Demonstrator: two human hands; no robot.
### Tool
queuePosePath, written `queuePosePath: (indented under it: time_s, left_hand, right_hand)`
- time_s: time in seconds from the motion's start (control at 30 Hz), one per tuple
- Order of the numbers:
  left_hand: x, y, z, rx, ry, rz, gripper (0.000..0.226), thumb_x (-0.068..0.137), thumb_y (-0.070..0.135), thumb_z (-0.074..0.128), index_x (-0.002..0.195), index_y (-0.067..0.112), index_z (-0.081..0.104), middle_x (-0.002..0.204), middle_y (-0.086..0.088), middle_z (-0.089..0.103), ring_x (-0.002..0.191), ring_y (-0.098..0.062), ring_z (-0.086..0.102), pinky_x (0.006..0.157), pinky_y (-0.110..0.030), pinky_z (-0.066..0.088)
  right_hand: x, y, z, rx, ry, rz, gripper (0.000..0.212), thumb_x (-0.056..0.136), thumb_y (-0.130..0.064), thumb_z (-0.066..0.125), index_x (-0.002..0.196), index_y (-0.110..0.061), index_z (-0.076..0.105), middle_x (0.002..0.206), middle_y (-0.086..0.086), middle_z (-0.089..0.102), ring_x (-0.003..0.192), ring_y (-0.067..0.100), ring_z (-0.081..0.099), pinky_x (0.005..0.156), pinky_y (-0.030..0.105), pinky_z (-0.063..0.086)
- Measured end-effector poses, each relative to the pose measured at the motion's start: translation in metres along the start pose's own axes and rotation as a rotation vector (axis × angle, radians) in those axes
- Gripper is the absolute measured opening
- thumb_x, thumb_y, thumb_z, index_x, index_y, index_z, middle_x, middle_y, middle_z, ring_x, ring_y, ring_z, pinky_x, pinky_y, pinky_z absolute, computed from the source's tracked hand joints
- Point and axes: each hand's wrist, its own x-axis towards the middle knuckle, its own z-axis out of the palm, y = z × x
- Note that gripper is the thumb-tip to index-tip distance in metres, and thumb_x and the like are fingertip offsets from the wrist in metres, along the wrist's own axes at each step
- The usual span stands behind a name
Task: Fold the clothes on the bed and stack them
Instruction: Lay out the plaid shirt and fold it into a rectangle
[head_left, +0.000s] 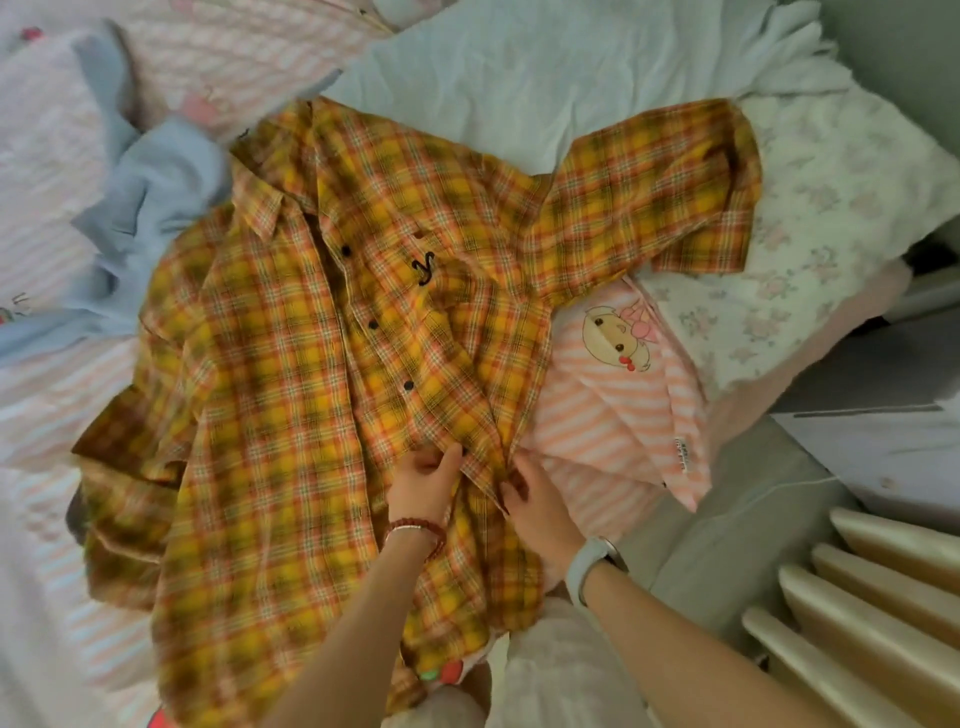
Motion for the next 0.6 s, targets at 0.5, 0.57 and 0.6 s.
queuePosePath:
  time_s: [0.5, 0.57, 0.6]
  left_hand:
    - [0.015, -0.062, -0.112, -0.403, -0.227, -0.042, 0.021, 0.087, 0.033, 0.061, 0.094, 0.014, 0.063, 0.083, 0.003, 0.065, 0.077, -0.014, 0.061, 0.068, -0.028, 0.05]
    - [0.008, -0.075, -0.108, -0.323, -0.325, -0.094, 0.031, 0.088, 0.028, 0.061, 0.11, 0.006, 0.057, 0.089, -0.001, 0.059, 0.078, -0.013, 0.057, 0.07, -0.032, 0.052]
    - [0.004, -0.079, -0.104, -0.317, -0.349, -0.1, 0.03, 0.091, 0.024, 0.058, 0.111, 0.002, 0.053, 0.092, -0.005, 0.055, 0.076, -0.013, 0.058, 0.069, -0.032, 0.055]
  right_hand:
    - [-0.022, 0.022, 0.062, -0.144, 0.182, 0.146, 0.036, 0.097, -0.024, 0.045, 0.128, -0.006, 0.048, 0.127, 0.012, 0.049, 0.117, 0.031, 0.047, 0.097, 0.034, 0.04]
    - [-0.033, 0.017, 0.063, 0.014, 0.333, 0.175, 0.029, 0.099, -0.018, 0.037, 0.123, -0.007, 0.05, 0.116, 0.009, 0.054, 0.112, 0.031, 0.051, 0.086, 0.029, 0.04]
    - [-0.04, 0.014, 0.058, 0.09, 0.398, 0.189, 0.029, 0.1, -0.017, 0.033, 0.122, -0.007, 0.049, 0.111, 0.008, 0.054, 0.111, 0.03, 0.052, 0.083, 0.029, 0.038]
